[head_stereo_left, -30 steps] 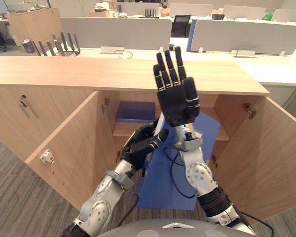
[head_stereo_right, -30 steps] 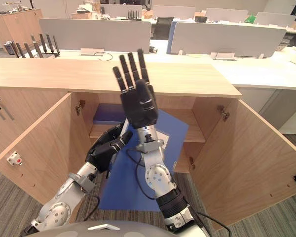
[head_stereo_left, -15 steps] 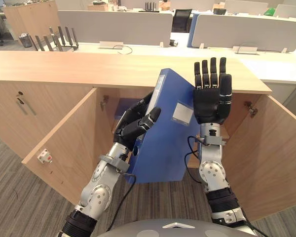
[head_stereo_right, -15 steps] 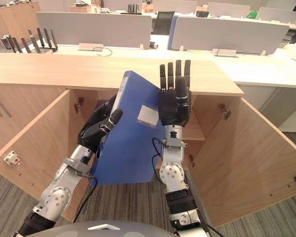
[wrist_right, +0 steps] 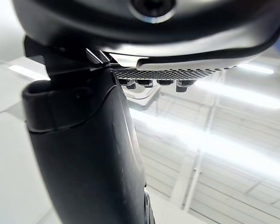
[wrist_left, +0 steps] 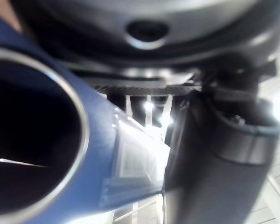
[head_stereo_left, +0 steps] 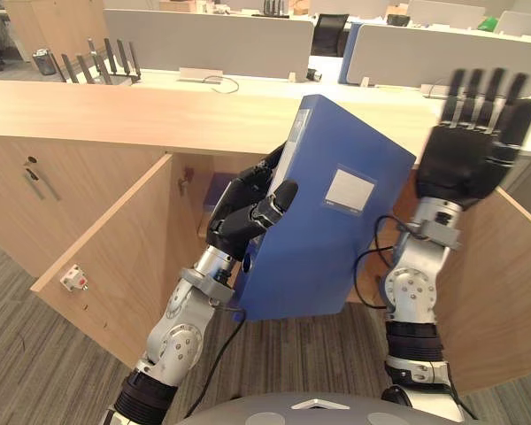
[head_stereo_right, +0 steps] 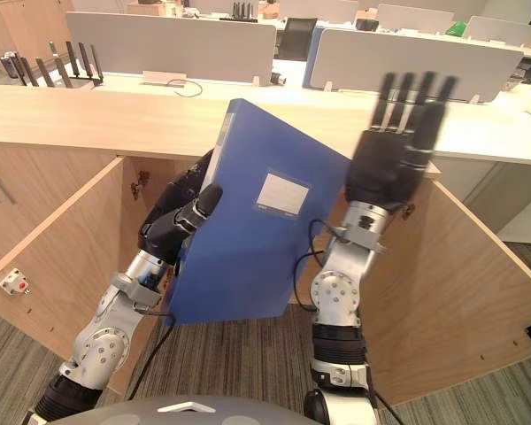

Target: Walk over to the cabinet, pick up the folder, carry it to the office cabinet, place the folder inside the office cabinet, then close the office cabinet door

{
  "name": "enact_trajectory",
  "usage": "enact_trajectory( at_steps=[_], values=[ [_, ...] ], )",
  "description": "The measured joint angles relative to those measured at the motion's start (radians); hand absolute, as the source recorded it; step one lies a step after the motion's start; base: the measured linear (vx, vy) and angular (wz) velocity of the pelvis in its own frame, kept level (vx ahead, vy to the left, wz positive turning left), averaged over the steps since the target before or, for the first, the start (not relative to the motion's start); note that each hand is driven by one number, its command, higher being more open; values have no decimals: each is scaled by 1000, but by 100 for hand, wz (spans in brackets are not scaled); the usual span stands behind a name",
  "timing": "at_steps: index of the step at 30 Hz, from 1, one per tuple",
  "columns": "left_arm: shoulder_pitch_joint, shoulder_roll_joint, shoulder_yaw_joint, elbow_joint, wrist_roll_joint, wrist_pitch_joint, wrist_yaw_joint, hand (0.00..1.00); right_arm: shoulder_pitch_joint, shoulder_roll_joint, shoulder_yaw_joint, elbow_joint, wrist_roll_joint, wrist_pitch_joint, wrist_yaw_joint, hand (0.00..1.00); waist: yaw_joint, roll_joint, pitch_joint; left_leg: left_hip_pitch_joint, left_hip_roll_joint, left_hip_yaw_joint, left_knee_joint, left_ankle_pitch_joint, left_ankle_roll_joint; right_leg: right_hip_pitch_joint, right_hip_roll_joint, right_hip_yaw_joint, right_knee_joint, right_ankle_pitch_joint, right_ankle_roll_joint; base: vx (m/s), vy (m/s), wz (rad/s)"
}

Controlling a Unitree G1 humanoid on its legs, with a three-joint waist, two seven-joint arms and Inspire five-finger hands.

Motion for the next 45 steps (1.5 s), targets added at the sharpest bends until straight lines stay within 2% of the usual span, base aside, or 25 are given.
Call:
enact_trajectory(
  at_steps=[4, 6, 9, 13, 18, 22, 24, 32, 36, 37, 40, 45],
  values=[
    [0, -1, 3, 0, 0, 0, 0, 0, 0, -1, -75, -39, -12, -50, -22, 100, -11, 2, 1, 1, 1, 4, -4, -10, -9, 0, 0, 2, 1, 0, 0, 0, 0, 0],
    [0, -1, 18, 0, 0, 0, -1, 0, 1, -1, -98, -41, -14, -57, -48, 100, -26, 3, 1, 1, 1, 6, -4, -12, -9, 0, -1, 3, 1, 0, 0, 0, 0, 0],
    [0, -5, 47, -10, 0, 0, 0, 0, 7, -1, -128, -41, -60, -66, -80, 100, -27, 4, 3, 2, 1, 9, -3, -14, -10, -1, -1, 4, 0, 0, 0, 3, 2, -1],
    [0, -16, 103, -37, 0, -19, 0, 0, 15, -1, -154, -40, -123, -64, -112, 100, -28, 7, 4, 2, 2, 13, -1, -8, -1, -1, 0, 8, -5, 6, 9, 36, -16, -4],
    [0, -33, 183, -42, 0, -50, 4, 0, 72, -13, -182, -32, -170, -32, -149, 100, -31, 6, 5, 4, 3, 17, 0, -8, -1, -1, 1, 15, -10, 7, 10, 21, -14, -4],
    [2, -34, 224, -42, 0, -68, 4, 0, 108, -48, -207, 19, -240, 11, -170, 100, -33, 9, 13, 12, 5, 26, -1, -11, -1, 0, 1, 25, -6, 7, 10, -11, 0, -7],
    [9, -35, 245, -42, 1, -81, 4, 0, 133, -54, -210, 39, -291, 31, -172, 100, -40, 10, 19, 16, 6, 30, -4, -20, -11, 0, 1, 28, -1, 0, 0, -29, 4, -7],
    [12, -38, 319, -42, 2, -87, 3, 0, 208, -81, -190, 125, -327, 131, -151, 100, -54, 4, 30, 16, 8, 37, -1, -27, -13, -2, 1, 35, -7, 0, -1, 9, 0, -3],
    [12, -38, 331, -42, 4, -96, 2, 0, 209, -130, -101, 186, -366, 205, -111, 100, -54, 4, 30, 15, 9, 46, -1, -26, -10, -2, 3, 45, -20, 2, 2, 35, -10, -8],
    [12, -38, 331, -42, 8, -102, -3, 0, 208, -158, -43, 196, -371, 229, -83, 100, -54, 3, 30, 15, 10, 47, 0, -26, -10, -2, 4, 47, -24, 7, 9, 46, -19, -6],
    [11, -38, 325, -42, 9, -103, -13, 0, 202, -179, 45, 207, -405, 264, -38, 100, -50, 1, 31, 13, 11, 45, 1, -26, -10, -2, 7, 50, -30, 11, 11, 43, -28, -4],
    [-9, -43, 258, -42, 9, -104, -18, 0, 136, -199, 198, 297, -404, 331, 23, 100, -47, 0, 31, 4, 10, 32, 1, -25, -8, -6, 10, 48, -28, 15, 14, 11, -26, 2]
  ],
)
